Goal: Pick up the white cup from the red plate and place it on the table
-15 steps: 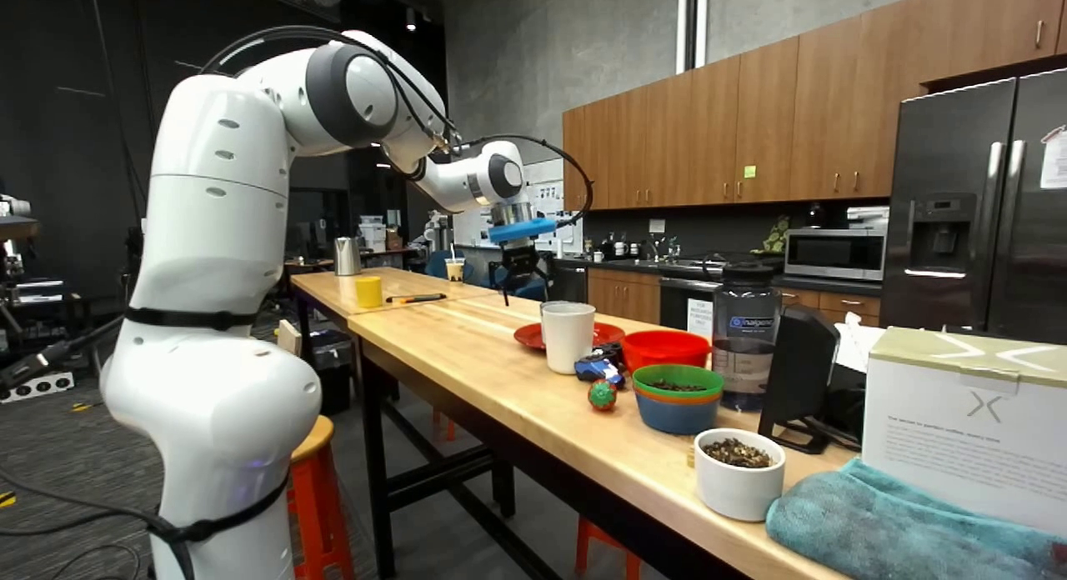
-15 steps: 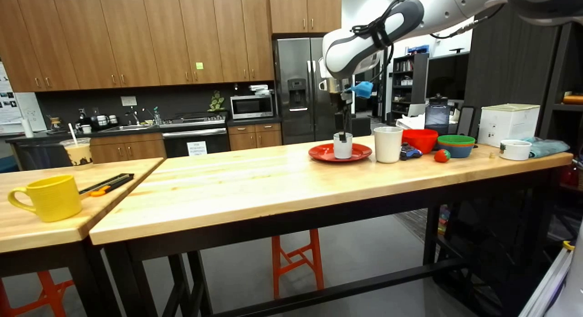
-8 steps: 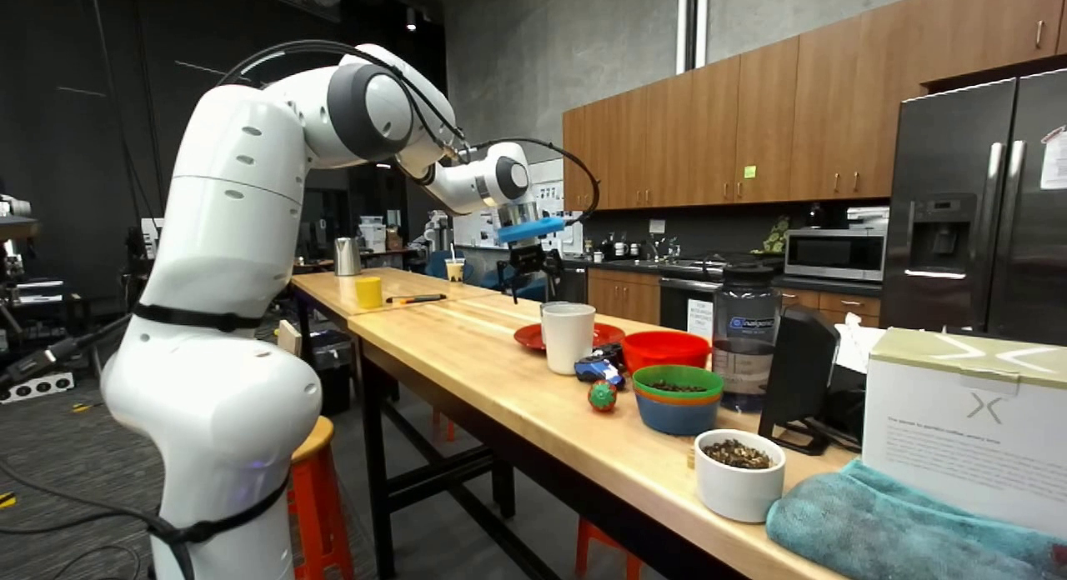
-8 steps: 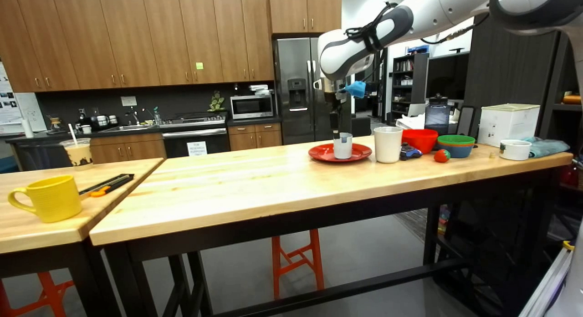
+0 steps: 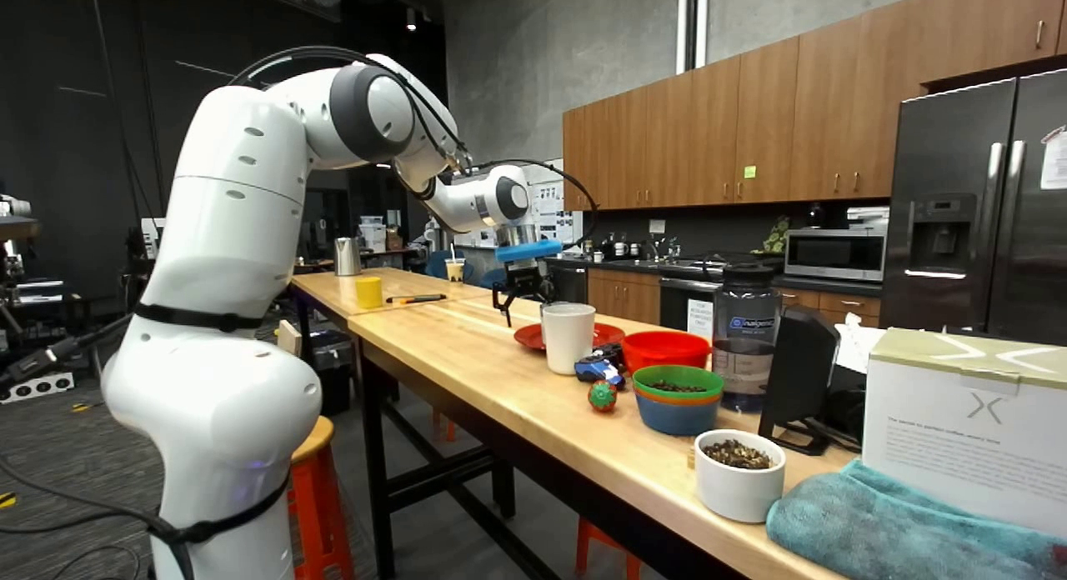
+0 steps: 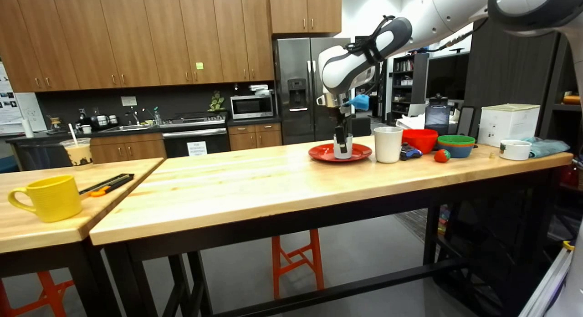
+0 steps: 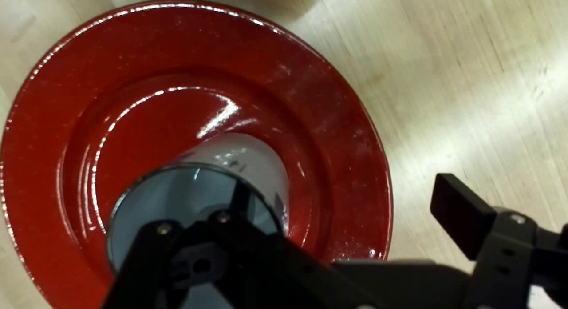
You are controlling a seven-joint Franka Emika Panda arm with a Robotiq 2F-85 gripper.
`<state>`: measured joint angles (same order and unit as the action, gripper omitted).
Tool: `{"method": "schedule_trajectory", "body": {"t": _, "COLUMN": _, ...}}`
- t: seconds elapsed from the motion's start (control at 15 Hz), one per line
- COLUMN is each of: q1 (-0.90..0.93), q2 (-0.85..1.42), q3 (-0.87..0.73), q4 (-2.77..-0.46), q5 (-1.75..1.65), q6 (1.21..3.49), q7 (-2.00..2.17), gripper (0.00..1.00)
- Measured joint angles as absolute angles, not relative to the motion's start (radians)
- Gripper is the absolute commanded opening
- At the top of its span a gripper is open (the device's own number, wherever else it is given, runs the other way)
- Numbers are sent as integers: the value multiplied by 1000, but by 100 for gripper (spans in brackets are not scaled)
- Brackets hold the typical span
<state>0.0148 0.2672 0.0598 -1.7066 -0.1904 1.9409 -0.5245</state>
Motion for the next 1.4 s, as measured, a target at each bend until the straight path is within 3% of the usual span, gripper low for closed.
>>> {"method": "schedule_trajectory", "body": {"t": 0.13, "q1": 12, "q2": 265, "q3": 60, "q4": -1722, "q5": -189, "q6": 1941, "q7": -524, "gripper": 69}}
{"method": "schedule_trajectory", "body": {"t": 0.73, "q1": 4, "q2": 259, "q3": 59, "q4": -1723, "q5": -189, "q6": 1946, "q7": -525, "gripper": 1}}
{"method": "schedule_trajectory", "body": {"t": 1.4, "q1": 1, "q2": 282, "q3": 59, "q4": -1598, "q5": -134, "q6": 1948, "q7": -546, "gripper": 2}}
